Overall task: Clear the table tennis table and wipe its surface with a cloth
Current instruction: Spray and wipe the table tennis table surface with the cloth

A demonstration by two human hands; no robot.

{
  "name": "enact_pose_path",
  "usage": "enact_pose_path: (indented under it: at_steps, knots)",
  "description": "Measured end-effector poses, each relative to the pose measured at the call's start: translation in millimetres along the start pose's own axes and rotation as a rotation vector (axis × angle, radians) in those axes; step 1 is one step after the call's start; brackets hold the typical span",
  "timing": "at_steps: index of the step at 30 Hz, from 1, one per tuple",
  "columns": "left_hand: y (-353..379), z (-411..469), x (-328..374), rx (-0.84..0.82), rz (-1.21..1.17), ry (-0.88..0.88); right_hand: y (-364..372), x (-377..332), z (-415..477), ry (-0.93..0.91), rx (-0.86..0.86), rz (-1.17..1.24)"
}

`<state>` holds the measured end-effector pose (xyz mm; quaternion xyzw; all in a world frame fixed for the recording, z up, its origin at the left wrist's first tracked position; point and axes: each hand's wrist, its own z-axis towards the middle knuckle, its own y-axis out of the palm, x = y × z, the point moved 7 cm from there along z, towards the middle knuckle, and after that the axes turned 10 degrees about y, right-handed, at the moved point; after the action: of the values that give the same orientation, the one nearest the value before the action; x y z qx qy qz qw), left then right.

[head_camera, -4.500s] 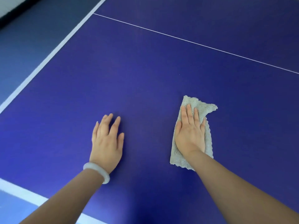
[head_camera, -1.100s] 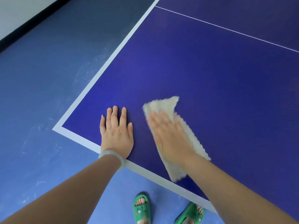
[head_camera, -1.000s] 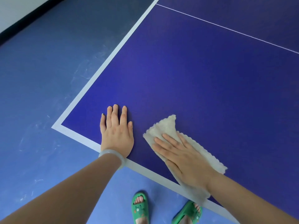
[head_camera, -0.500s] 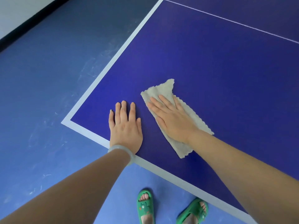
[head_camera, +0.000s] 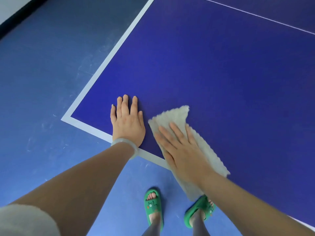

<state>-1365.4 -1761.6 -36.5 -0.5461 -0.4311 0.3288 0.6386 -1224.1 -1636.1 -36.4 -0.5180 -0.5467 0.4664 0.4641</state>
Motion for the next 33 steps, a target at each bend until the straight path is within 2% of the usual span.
enact_pose_path:
  at_steps: [2,3,7,10,12,15,17,18,19,22,26,29,31,33]
  knots:
    - [-0.4,-0.1,-0.6,0.007,-0.001,-0.006,6.2,23.3,-47.9,0.011,0.032,0.022]
    - [0.2,0.0,-0.7,0.000,-0.003,-0.010,9.0,42.5,-66.6,0.091,0.037,0.021]
    - [2.7,0.0,-0.2,-0.014,0.002,-0.007,21.3,96.4,-99.4,0.672,-0.042,0.126]
    - [2.6,-0.7,0.9,-0.010,0.006,-0.005,18.4,69.4,-73.7,0.905,0.027,0.175]
    - [2.5,-0.4,-0.7,-0.003,0.003,-0.002,9.2,37.0,-39.1,0.846,0.066,0.186]
    - [3.6,-0.7,-2.6,0.020,-0.016,0.023,3.1,-0.8,-2.1,0.513,0.013,0.164]
    - [4.3,0.3,-3.2,0.032,-0.029,0.036,1.4,12.3,-5.8,0.391,0.006,0.190]
    - [4.7,1.1,-3.8,0.025,-0.036,0.029,2.8,29.8,-15.5,0.402,0.011,0.208]
    - [4.6,1.5,-4.8,0.011,-0.041,0.015,5.4,53.5,-28.7,0.476,0.017,0.236]
    - [3.5,-4.4,12.2,-0.018,-0.056,0.044,19.0,139.6,-85.2,0.879,0.038,0.352]
    - [9.5,-47.4,105.8,-0.048,-0.009,0.402,28.8,199.4,-162.5,1.225,0.104,0.435]
    - [27.2,-86.0,181.4,-0.150,-0.049,0.492,31.4,197.2,-196.9,1.489,0.164,0.460]
    - [40.5,-106.1,218.8,-0.211,-0.051,0.485,33.3,178.0,-192.4,1.456,0.150,0.430]
    - [50.4,-114.2,236.8,-0.255,-0.039,0.417,35.3,161.8,-180.4,1.230,0.118,0.380]
